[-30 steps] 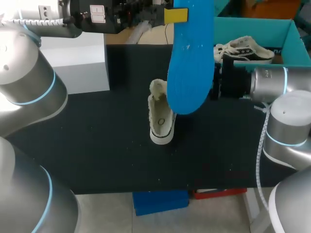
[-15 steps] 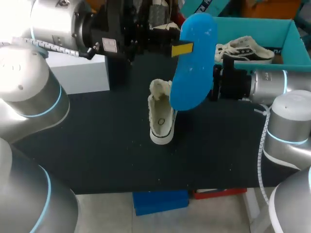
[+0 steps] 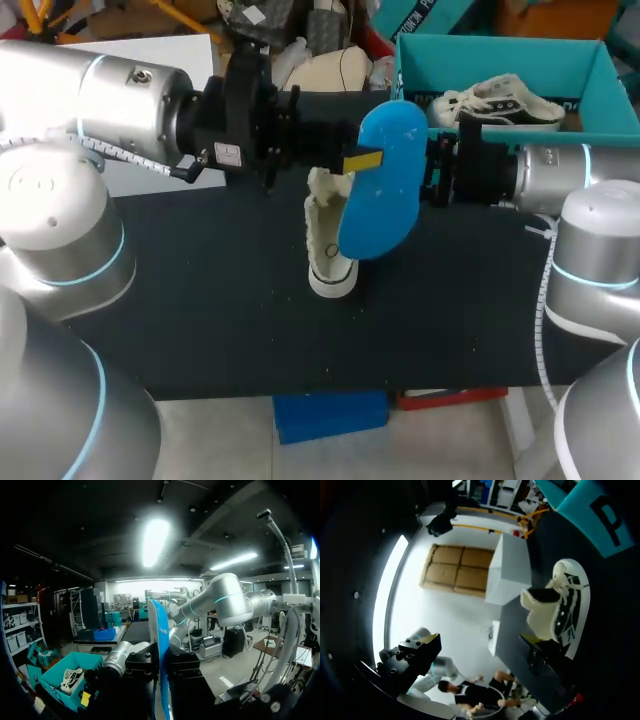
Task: Take the shoe out of the shoebox, open the shoe tongue, remove and reinsert the insole, then place the shoe into the shoebox
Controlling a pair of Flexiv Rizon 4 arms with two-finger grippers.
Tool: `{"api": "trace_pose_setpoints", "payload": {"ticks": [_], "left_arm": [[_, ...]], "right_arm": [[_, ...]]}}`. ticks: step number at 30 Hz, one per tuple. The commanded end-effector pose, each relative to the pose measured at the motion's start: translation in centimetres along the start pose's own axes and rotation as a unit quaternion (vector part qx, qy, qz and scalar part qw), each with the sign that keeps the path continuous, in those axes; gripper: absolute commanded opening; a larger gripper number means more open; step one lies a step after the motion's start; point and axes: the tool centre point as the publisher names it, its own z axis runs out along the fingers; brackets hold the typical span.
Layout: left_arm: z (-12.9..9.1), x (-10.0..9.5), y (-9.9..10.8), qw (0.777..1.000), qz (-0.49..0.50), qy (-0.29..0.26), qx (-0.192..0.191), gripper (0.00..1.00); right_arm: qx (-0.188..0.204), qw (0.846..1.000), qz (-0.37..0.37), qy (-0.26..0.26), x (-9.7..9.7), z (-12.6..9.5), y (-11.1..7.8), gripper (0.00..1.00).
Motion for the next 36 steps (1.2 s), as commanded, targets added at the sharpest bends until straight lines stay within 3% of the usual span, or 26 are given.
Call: {"api": "trace_pose_setpoints", "payload": {"ticks": [1, 7, 9, 12, 13, 15, 20, 21, 23, 26, 29, 36], "left_arm": [[-0.1, 0.2, 0.0, 1.0, 0.0, -0.002, 0.0, 0.0], [-0.1, 0.2, 0.0, 1.0, 0.0, -0.002, 0.0, 0.0], [0.2, 1.9, 0.1, 0.998, 0.065, -0.01, 0.013, 0.0], [0.2, 3.6, 1.6, 0.99, 0.136, -0.013, 0.032, 0.0], [0.0, 3.8, 2.2, 0.986, 0.163, -0.022, 0.027, 0.0], [-0.2, 4.1, 3.6, 0.982, 0.183, -0.014, 0.051, 0.0], [-0.4, 4.5, 7.6, 0.959, 0.28, -0.055, 0.003, 0.0], [-0.6, 4.3, 8.2, 0.956, 0.287, -0.057, 0.01, 0.0], [-0.8, 4.1, 9.8, 0.939, 0.338, -0.067, -0.023, 0.0], [-1.3, 3.6, 12.3, 0.926, 0.369, -0.068, -0.039, 0.0], [-2.1, 2.6, 15.1, 0.929, 0.362, -0.06, -0.05, 0.0], [-2.1, 2.6, 15.1, 0.929, 0.362, -0.06, -0.05, 0.0]], "right_arm": [[-0.002, 1.0, 0.0, 0.0, -0.1, 0.2, 0.0, 1.0], [-0.002, 1.0, 0.0, 0.0, -0.1, 0.2, 0.0, 1.0], [-0.002, 1.0, 0.0, 0.0, -0.1, 0.2, 0.0, 1.0], [-0.002, 1.0, 0.0, 0.0, -0.1, 0.2, 0.0, 1.0], [-0.002, 1.0, 0.0, 0.0, -0.1, 0.2, 0.0, 1.0], [-0.002, 1.0, 0.0, 0.0, -0.1, 0.2, 0.0, 1.0], [-0.002, 1.0, 0.0, 0.0, -0.1, 0.2, 0.0, 1.0], [-0.002, 1.0, 0.0, 0.0, -0.1, 0.2, 0.0, 1.0], [-0.002, 1.0, 0.0, 0.0, -0.1, 0.2, 0.0, 1.0], [-0.002, 1.0, 0.0, 0.0, -0.1, 0.2, 0.0, 1.0], [-0.002, 1.0, 0.0, 0.0, -0.1, 0.2, 0.0, 1.0], [-0.002, 1.0, 0.0, 0.0, -0.1, 0.2, 0.0, 1.0]]}}
